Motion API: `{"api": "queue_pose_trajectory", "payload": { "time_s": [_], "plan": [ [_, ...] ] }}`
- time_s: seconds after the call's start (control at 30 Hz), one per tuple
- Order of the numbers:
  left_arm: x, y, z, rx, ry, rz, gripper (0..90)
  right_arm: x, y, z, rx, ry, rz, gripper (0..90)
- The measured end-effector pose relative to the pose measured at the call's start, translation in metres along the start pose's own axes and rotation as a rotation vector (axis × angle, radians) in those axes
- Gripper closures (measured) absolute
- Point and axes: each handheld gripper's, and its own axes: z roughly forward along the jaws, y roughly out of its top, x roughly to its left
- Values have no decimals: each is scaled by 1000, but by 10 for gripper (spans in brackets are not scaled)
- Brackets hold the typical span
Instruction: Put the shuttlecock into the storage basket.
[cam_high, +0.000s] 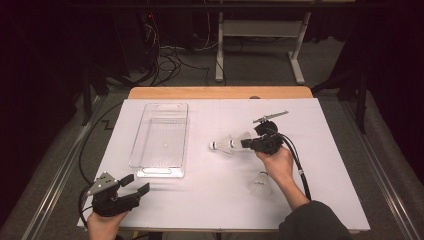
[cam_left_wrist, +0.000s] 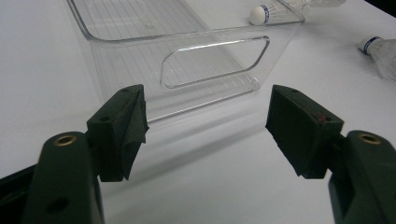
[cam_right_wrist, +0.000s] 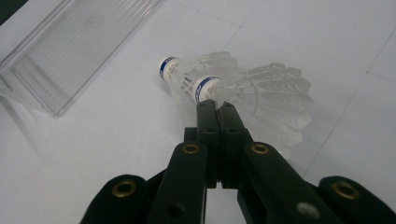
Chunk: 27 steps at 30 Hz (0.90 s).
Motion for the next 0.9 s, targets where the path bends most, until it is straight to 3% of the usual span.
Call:
{"api": "queue_pose_trajectory", "payload": {
  "time_s": [0.9],
  "plan": [
    [0, 0, 0, 1, -1, 2, 298, 10, 6, 16, 15, 30, -16, 900]
  ]
}}
